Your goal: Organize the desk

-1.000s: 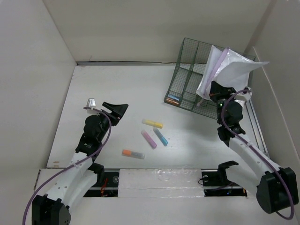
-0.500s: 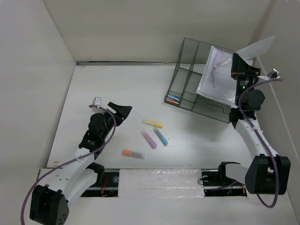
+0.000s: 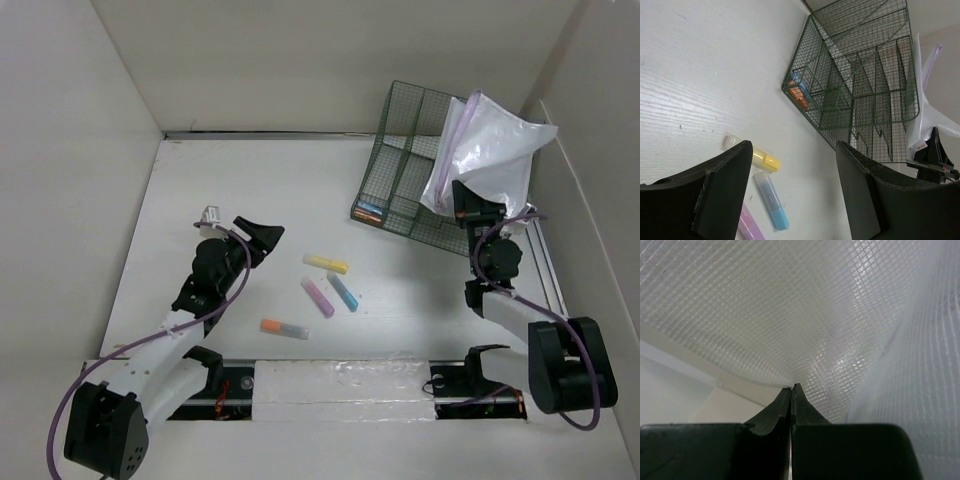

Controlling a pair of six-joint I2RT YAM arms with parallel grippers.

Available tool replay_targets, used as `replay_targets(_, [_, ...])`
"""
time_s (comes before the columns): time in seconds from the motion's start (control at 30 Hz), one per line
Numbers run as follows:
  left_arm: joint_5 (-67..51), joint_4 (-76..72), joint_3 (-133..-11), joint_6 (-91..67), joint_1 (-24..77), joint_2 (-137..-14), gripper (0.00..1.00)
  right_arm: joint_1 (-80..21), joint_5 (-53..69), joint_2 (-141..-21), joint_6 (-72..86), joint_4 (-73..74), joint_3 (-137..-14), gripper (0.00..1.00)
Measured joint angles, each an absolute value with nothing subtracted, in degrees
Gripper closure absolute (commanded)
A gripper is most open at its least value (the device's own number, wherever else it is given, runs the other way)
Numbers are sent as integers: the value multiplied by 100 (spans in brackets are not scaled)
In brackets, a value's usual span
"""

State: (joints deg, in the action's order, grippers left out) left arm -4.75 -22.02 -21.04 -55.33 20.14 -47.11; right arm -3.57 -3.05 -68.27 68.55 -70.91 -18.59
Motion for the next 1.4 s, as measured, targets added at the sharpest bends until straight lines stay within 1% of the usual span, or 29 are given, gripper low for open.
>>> replay_targets(0.1, [-517, -2237, -2104, -5533, 2014, -4838, 38, -659, -648, -6615, 6659, -6899, -1828, 100])
replay_targets(0.13, [-521, -2250, -2104, -5531, 2014, -4856, 38, -784, -792, -6466, 6573, -6746, -1835, 99])
replay_targets(0.17, [-528, -2270, -2104, -5529, 2014, -4862, 38, -902, -919, -6300, 6495, -6584, -1841, 95])
replay_targets(0.2, [-534, -2287, -2104, -5524, 2014, -4864, 38, -993, -1046, -6163, 6427, -6462, -1850, 84])
replay_targets(0.27, [-534, -2314, -2106, -5507, 2014, -4864, 38, -1109, -1234, -5924, 6316, -6208, -1883, 72])
replay_targets(0.3, [-534, -2322, -2106, -5507, 2014, -4864, 38, -1140, -1302, -5841, 6274, -6084, -1905, 61])
replay_targets(0.37, [-534, -2338, -2117, -5507, 2014, -4866, 38, -1140, -1378, -5728, 6215, -5804, -1935, 50])
replay_targets(0.4, [-534, -2340, -2132, -5507, 2014, -4866, 38, -1138, -1393, -5680, 6173, -5658, -1935, 42])
replay_targets(0.57, [-539, -2445, -2244, -5511, 2014, -4901, 38, -899, -1326, -5290, 6090, -4917, -1935, 29])
replay_targets(0.6, [-539, -2467, -2261, -5511, 2014, -4915, 38, -827, -1306, -5177, 6069, -4742, -1944, 22])
replay_targets(0.8, [-537, -2504, -2281, -5511, 2014, -4998, 38, -587, -895, -4735, 5723, -3398, -2370, 4])
replay_targets(0.97, [-530, -2517, -2425, -5509, 2014, -5085, 38, -421, -311, -4711, 5186, -2047, -3081, 5])
replay_targets(1.1, [-513, -2552, -2550, -5509, 2014, -5214, 37, -329, 379, -4873, 4790, -1197, -3664, 4])
replay_targets(1.17, [-489, -2554, -2620, -5492, 2014, -5271, 37, -329, 810, -4921, 4613, -716, -3813, 9])
replay_targets(1.23, [-467, -2550, -2683, -5461, 2014, -5312, 37, -329, 1031, -4882, 4530, -519, -3865, 12])
replay_targets(1.3, [-449, -2547, -2773, -5413, 2014, -5393, 37, -329, 1295, -4803, 4414, -237, -3865, 17])
replay_targets(1.37, [-443, -2552, -2836, -5378, 2014, -5485, 37, -327, 1542, -4720, 4311, -43, -3865, 19])
replay_targets(1.4, [-438, -2550, -2849, -5360, 2014, -5529, 37, -325, 1671, -4681, 4257, 43, -3865, 22])
